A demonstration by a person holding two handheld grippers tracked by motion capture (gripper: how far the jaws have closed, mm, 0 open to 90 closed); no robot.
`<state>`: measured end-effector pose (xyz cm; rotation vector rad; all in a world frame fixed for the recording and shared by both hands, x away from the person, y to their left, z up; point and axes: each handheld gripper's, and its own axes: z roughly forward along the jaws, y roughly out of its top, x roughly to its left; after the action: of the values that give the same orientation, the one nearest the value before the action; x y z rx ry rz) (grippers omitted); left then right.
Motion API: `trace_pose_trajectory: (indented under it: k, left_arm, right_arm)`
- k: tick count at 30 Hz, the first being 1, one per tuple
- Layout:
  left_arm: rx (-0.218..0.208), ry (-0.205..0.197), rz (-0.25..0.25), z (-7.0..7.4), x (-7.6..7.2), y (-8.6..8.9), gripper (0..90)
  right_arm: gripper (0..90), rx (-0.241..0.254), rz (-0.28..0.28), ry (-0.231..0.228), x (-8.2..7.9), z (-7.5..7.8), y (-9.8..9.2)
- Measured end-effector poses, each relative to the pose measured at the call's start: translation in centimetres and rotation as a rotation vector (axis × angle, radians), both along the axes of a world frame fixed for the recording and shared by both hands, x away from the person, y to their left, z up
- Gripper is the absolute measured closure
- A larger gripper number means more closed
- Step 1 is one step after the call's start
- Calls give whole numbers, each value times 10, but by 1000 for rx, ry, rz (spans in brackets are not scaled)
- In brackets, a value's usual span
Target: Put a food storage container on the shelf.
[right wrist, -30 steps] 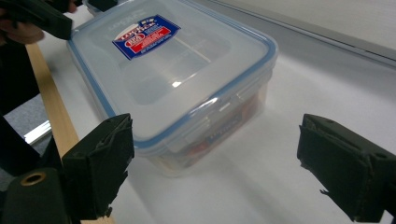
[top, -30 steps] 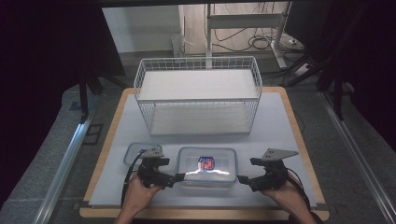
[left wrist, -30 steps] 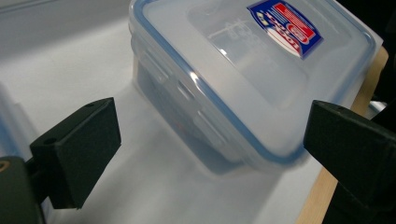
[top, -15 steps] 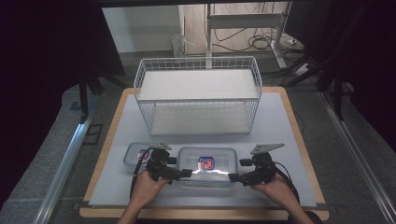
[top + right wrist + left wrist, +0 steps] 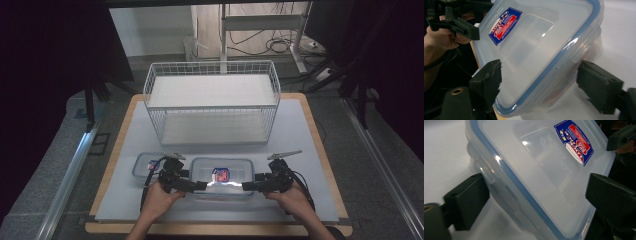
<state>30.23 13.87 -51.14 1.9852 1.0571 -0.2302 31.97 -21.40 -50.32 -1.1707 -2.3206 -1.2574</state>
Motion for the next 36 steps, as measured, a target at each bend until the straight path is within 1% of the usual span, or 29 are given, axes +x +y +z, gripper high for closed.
trace_pose_trajectory:
  k: [3, 5, 6, 7, 10, 12, 13, 14, 15, 16, 17, 19, 20, 21, 23, 26, 28, 29, 30, 31, 33, 36]
  left_arm:
    - [-8, -6, -8, 1, -1, 3, 90]
    - [-20, -12, 1, 2, -3, 6, 122]
    - [-20, -19, 2, 3, -4, 7, 158]
    - [-18, -29, 1, 4, -6, 8, 158]
    - [-2, -68, -2, 7, -12, 8, 180]
    - [-13, -79, 4, 8, -15, 10, 228]
    - [-22, -80, 4, 8, -16, 13, 228]
    - [-43, -76, 7, 8, -17, 17, 264]
    - [-64, -74, 10, 8, -18, 20, 338]
    - [-85, -71, 17, 7, -19, 22, 338]
    - [-106, -70, 19, 6, -21, 25, 362]
    - [-127, -68, 20, 5, -23, 28, 405]
    - [-131, -70, 21, 5, -23, 29, 415]
    - [-134, -71, 18, 5, -24, 30, 446]
    - [-149, -76, 16, 5, -27, 32, 456]
    - [-147, -85, 14, 5, -28, 32, 462]
    - [-150, -89, 12, 3, -27, 32, 450]
    - [-154, -82, 10, 2, -26, 32, 441]
    - [-170, -66, 9, 0, -24, 33, 431]
    - [-170, -66, 9, 0, -24, 33, 424]
    - [-181, -48, 16, -2, -22, 35, 414]
    - [-193, -24, 22, -5, -21, 36, 373]
  right_arm:
    - [237, -3, 3, -3, -1, 1, -1]
    - [255, -2, 1, -7, -3, 2, -1]
    - [315, 17, -18, 2, -4, 4, -4]
    - [315, 17, -18, 2, -4, 4, -4]
    - [388, 44, -28, 5, -5, 5, -9]
    - [419, 47, -31, -3, -8, 7, -11]
    - [419, 47, -31, -3, -8, 7, -11]
    - [435, 49, -30, -7, -10, 8, -11]
    - [469, 61, -29, -9, -12, 10, -14]
    - [469, 61, -29, -9, -12, 10, -14]
    - [480, 65, -28, -11, -13, 10, -15]
    - [500, 77, -31, -14, -16, 11, -16]
    - [506, 79, -31, -18, -18, 11, -17]
    - [519, 82, -29, -22, -20, 12, -17]
    - [526, 87, -26, -25, -21, 12, -18]
    - [531, 86, -21, -40, -24, 12, -18]
    - [529, 85, -19, -42, -24, 12, -18]
    - [528, 85, -17, -42, -24, 12, -18]
    - [525, 85, -15, -39, -25, 12, -18]
    - [525, 85, -15, -39, -25, 12, -18]
    - [524, 90, -14, -38, -25, 11, -18]
    - [523, 89, -12, -38, -25, 11, -18]
